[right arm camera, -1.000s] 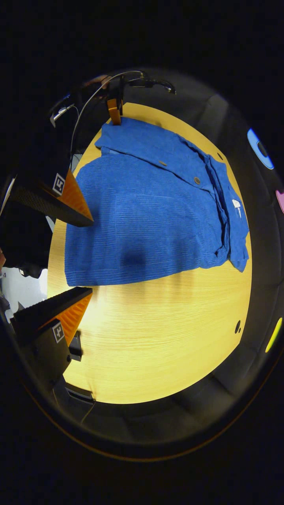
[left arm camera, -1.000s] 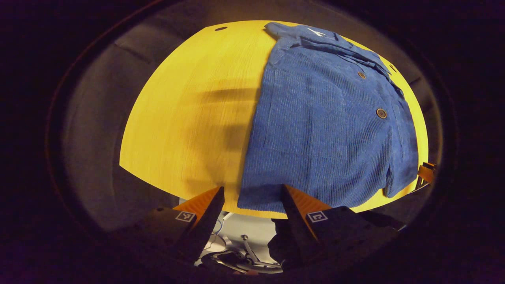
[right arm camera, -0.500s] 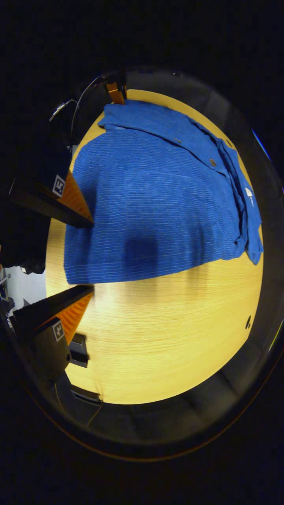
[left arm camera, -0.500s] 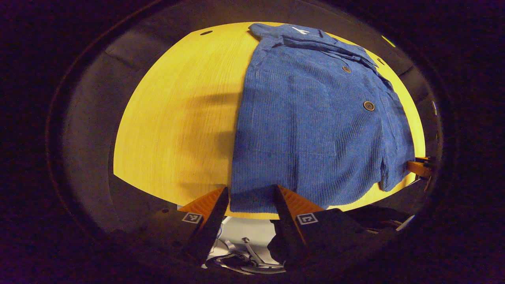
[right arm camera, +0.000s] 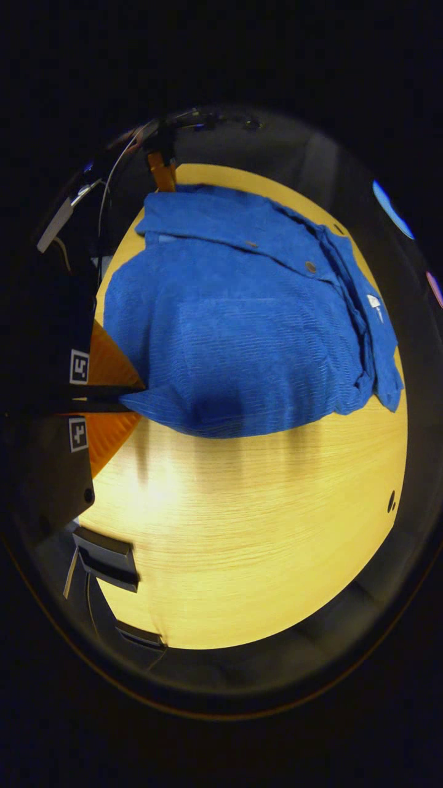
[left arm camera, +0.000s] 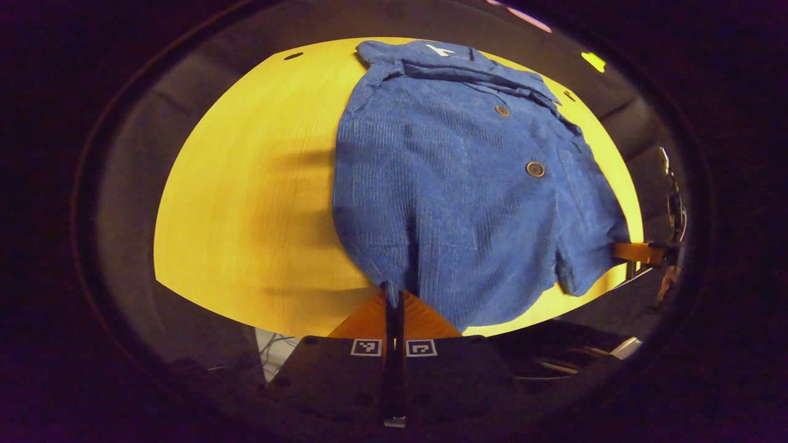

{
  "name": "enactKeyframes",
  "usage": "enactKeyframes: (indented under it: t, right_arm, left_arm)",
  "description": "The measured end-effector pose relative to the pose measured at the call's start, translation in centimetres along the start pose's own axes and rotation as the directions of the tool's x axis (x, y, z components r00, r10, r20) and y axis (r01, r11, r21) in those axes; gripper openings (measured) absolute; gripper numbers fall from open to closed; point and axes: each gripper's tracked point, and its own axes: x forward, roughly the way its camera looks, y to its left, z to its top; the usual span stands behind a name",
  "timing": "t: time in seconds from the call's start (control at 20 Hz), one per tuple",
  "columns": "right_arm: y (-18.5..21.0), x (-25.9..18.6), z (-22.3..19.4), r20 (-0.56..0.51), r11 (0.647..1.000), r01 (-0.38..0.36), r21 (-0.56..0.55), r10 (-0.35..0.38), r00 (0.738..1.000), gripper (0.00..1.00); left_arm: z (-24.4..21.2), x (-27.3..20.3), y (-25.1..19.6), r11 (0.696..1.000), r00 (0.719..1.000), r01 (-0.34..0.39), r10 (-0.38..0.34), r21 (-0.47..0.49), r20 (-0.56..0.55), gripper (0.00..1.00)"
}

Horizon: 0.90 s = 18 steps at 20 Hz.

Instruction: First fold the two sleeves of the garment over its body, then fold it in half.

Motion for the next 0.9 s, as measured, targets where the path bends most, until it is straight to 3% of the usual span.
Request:
enactKeyframes:
  t: [0.25,0.5,0.8,0.9]
  right_arm:
    - [2.2,-6.2,5.4,0.133,0.999,-0.046,-0.01,0.047,0.99,0.05]
    - [5.3,-11.4,10.6,0.244,0.995,-0.076,-0.066,0.09,0.966,0.05]
    - [9.0,-15.8,21.3,0.396,0.995,-0.083,-0.052,0.097,0.913,0.04]
    - [9.7,-15.8,25.6,0.431,0.997,-0.071,-0.031,0.078,0.899,0.04]
  left_arm:
    - [4.4,-6.0,-0.7,0.995,0.989,0.094,-0.096,0.02,0.116,0.0]
    - [9.6,-11.5,-1.8,0.984,0.956,0.164,-0.176,0.07,0.234,0.0]
    - [19.3,-17.1,-2.7,0.966,0.904,0.222,-0.256,0.134,0.343,0.0]
    - [23.3,-17.3,-2.1,0.969,0.9,0.202,-0.242,0.145,0.363,0.0]
